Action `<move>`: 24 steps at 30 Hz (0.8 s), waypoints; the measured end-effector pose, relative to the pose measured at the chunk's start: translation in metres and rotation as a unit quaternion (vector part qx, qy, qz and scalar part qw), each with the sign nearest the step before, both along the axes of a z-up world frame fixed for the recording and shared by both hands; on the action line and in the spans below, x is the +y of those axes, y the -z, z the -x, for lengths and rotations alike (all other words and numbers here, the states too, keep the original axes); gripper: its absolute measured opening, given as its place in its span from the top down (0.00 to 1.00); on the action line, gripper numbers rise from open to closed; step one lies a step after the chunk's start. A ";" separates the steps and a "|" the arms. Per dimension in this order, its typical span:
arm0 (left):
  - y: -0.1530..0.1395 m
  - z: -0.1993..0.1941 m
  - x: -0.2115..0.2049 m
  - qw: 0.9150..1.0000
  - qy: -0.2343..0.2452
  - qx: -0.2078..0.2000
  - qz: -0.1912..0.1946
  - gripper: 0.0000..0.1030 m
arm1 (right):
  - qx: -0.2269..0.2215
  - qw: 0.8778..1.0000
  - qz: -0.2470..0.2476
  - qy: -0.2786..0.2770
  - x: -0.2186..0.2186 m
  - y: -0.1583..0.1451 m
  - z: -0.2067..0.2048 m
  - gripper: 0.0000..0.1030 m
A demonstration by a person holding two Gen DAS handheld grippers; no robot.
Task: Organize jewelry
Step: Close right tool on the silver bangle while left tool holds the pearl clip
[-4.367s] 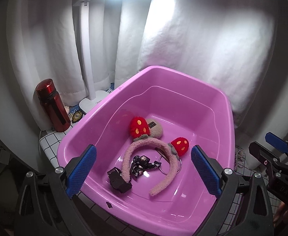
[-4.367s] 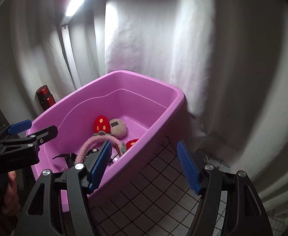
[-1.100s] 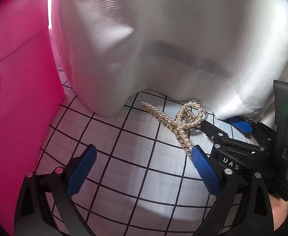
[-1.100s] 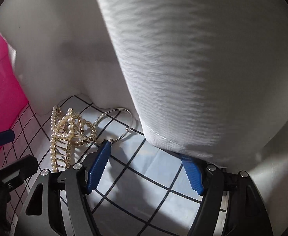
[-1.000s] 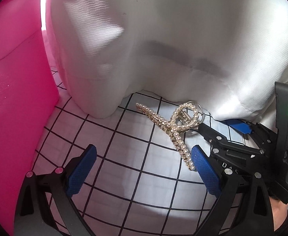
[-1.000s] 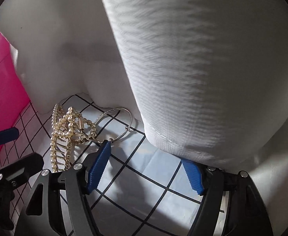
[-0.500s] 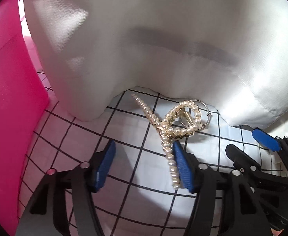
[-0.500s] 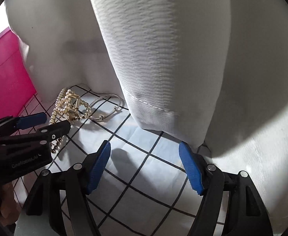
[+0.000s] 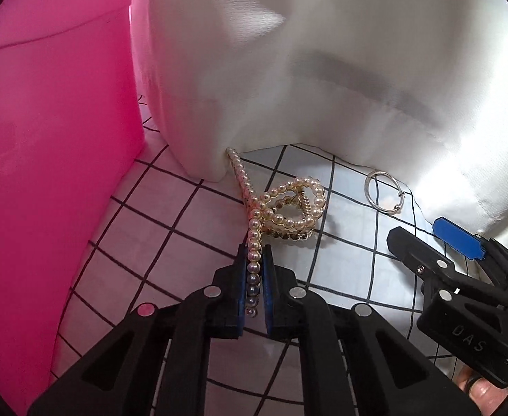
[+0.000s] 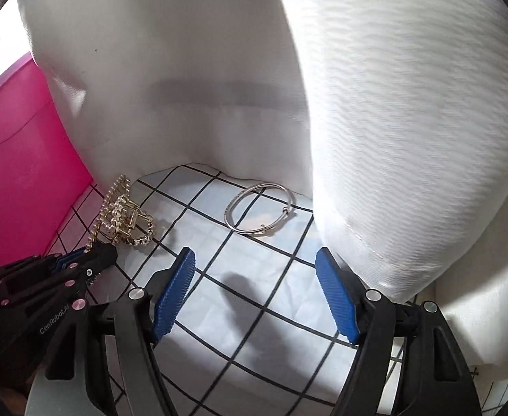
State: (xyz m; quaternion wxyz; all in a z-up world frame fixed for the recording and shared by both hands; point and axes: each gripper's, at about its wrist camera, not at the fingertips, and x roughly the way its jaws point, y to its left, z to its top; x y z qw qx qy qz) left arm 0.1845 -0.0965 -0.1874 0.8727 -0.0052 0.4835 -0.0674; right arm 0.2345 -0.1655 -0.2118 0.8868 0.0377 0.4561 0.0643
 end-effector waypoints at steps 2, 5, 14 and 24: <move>0.000 0.000 0.004 1.000 -0.002 0.000 -0.001 0.92 | 0.005 1.000 0.005 0.009 0.013 0.007 -0.006 0.33; 0.006 0.001 0.003 1.000 -0.004 -0.002 -0.002 0.92 | 0.018 0.999 0.020 0.029 0.019 0.013 -0.017 0.33; 0.007 -0.001 0.007 1.000 0.004 -0.005 0.002 0.92 | 0.006 0.996 0.062 0.057 0.046 0.022 -0.056 0.32; 0.009 0.026 0.049 1.000 -0.001 -0.008 0.015 0.92 | -0.007 0.997 0.055 0.061 0.044 0.017 -0.046 0.55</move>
